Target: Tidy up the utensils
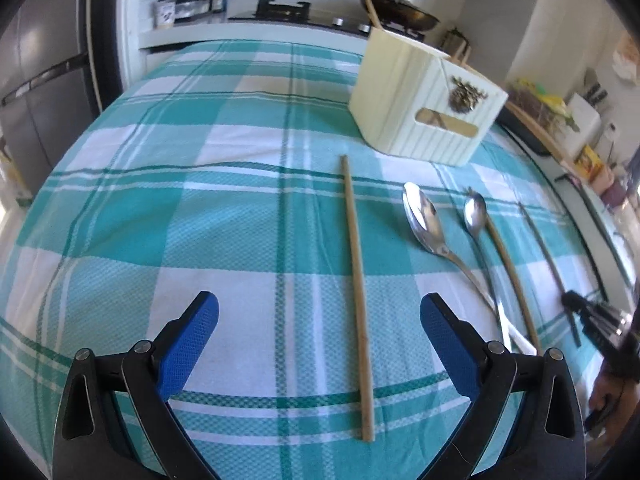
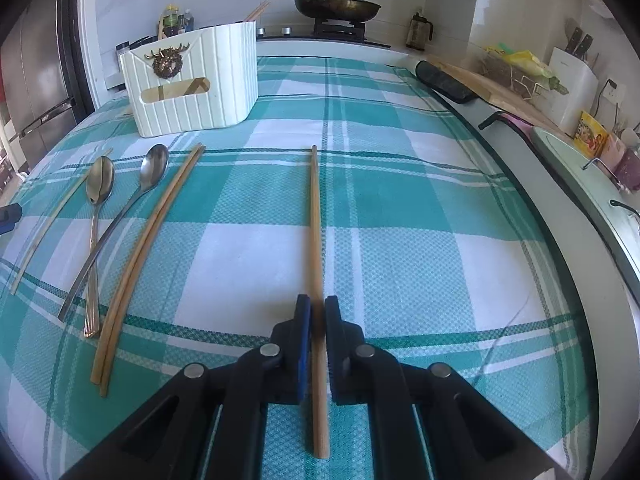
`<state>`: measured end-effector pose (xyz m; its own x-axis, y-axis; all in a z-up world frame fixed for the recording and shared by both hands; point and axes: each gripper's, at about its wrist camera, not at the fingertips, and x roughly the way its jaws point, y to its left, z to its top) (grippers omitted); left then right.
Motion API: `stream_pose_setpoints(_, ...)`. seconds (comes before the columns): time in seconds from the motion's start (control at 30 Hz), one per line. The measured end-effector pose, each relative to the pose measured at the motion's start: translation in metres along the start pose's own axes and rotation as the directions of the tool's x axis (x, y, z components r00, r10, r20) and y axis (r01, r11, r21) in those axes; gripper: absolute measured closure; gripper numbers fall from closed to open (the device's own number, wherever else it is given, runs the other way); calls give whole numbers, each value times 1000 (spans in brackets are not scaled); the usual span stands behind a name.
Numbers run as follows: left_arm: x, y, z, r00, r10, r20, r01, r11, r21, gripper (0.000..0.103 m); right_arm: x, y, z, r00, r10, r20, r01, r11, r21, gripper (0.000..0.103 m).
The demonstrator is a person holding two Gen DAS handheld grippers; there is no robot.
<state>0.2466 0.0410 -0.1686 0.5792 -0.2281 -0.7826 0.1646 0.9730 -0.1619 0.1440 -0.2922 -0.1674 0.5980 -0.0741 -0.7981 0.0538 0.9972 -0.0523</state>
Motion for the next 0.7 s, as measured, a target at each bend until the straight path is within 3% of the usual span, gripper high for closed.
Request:
stream_pose_setpoints(0.07, 4, -14, -3, 999, 45, -11, -45, 998, 53, 7, 1, 1, 0, 1000, 0, 1, 0, 1000, -3, 96)
stream_pose_setpoints(0.17, 10, -25, -9, 996, 85, -34, -81, 992, 99, 23, 1, 0, 0, 1000, 7, 2, -7, 1000, -1, 96)
stream_pose_setpoints(0.33, 10, -29, -21, 990, 133, -39, -128, 986, 110, 76, -2, -4, -2, 1000, 13, 5, -13, 1000, 11, 96)
stream_pose_setpoints(0.37, 9, -29, -22, 992, 123, -39, -119, 988, 99, 91, -2, -4, -2, 1000, 14, 5, -15, 1000, 13, 96)
stream_pose_setpoints(0.57, -5, -18, -37, 989, 141, -32, -143, 987, -76, 95, -4, -10, -5, 1000, -5, 1, 5, 1000, 17, 96)
stream_pose_setpoints(0.7, -16, -27, -53, 989, 145, -29, -147, 986, -81, 95, -9, -22, -12, 999, -38, -6, 38, 999, 39, 96)
